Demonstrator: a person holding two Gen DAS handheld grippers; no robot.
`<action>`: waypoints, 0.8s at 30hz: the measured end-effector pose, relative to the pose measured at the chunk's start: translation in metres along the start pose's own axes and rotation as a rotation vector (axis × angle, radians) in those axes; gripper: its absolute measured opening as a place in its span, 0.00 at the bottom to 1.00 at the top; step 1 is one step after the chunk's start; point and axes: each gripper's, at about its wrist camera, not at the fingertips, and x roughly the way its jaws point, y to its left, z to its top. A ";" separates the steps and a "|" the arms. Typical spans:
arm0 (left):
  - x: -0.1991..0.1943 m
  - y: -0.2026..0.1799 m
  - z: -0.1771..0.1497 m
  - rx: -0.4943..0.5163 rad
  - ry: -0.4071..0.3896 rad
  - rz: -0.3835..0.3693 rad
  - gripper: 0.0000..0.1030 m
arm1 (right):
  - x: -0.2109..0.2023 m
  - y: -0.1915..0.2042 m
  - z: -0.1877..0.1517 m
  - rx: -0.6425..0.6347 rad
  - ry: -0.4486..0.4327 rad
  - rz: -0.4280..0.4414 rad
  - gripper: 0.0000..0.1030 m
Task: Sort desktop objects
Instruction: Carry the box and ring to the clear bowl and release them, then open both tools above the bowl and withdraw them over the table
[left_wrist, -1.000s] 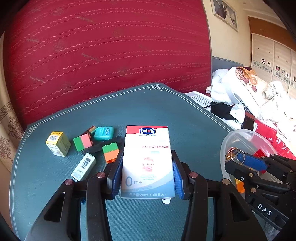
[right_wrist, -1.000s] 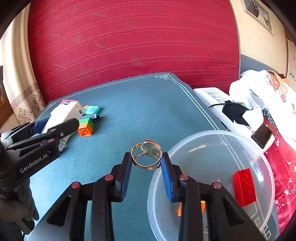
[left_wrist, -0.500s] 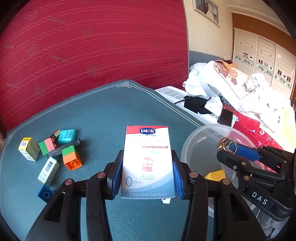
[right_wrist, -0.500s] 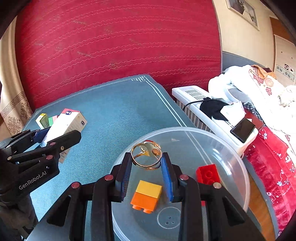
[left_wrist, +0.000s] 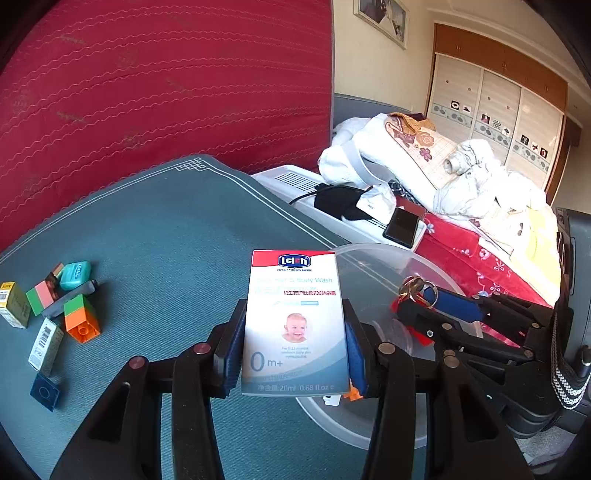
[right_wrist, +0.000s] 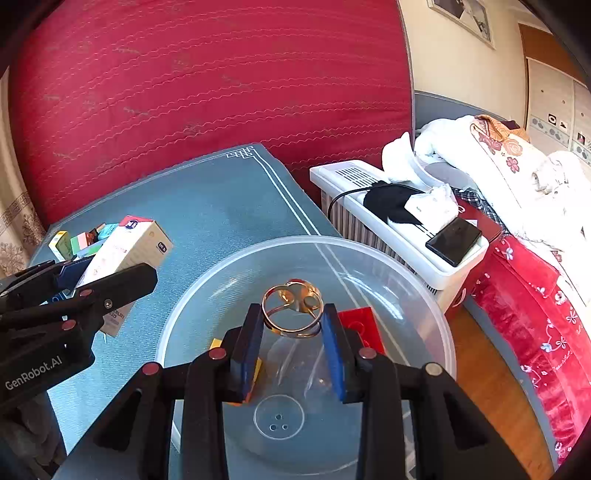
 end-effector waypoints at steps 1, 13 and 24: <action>0.001 -0.002 0.000 0.000 0.003 -0.010 0.48 | -0.001 -0.002 -0.001 0.003 0.000 -0.003 0.35; 0.013 -0.019 0.010 0.008 0.012 -0.100 0.49 | -0.004 -0.018 -0.003 0.030 -0.005 -0.043 0.35; 0.004 -0.017 0.015 -0.012 -0.038 -0.100 0.70 | -0.003 -0.023 -0.004 0.051 0.005 -0.050 0.53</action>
